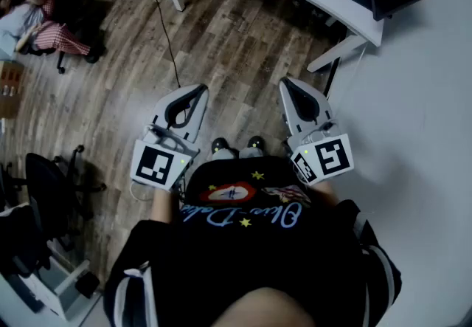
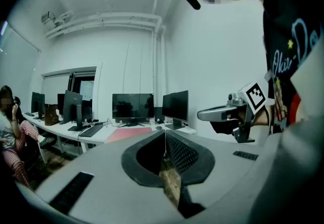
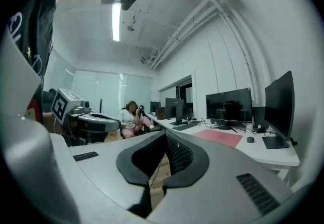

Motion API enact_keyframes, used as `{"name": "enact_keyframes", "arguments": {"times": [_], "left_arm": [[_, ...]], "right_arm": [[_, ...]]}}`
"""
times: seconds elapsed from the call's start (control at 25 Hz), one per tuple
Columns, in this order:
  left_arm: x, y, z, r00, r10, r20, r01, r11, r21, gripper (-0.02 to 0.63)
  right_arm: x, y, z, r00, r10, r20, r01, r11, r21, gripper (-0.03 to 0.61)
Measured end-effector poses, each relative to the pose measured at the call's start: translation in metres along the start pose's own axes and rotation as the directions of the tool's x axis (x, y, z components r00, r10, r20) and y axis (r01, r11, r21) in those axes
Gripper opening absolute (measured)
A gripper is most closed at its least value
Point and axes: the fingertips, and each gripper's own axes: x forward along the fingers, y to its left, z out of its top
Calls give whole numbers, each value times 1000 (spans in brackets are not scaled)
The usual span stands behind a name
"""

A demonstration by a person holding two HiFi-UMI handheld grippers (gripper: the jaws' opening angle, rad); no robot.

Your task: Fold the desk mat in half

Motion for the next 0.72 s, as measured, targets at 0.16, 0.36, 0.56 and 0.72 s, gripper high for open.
{"name": "enact_keyframes", "arguments": {"times": [0.16,0.36,0.56,0.72], "left_arm": [[-6,9,0,1000,3,12,-3,1000,-5,3],[-16,27,-2,1000,4,25,-4,1000,-9,3],[-18,46,-4,999,15,41,-15,1000,2,3],[-24,62,-5,999,14,43,-14,1000,1,5]], "right_arm": [[8,9,2,1000,6,-3,-6,1000,-11,0],[18,17,5,999,-39,-11,38,997,-61,0],[30,16,11,997,-70,5,71,995,-73,2],[41,21,13,995,-96,11,96,993,-72,2]]}}
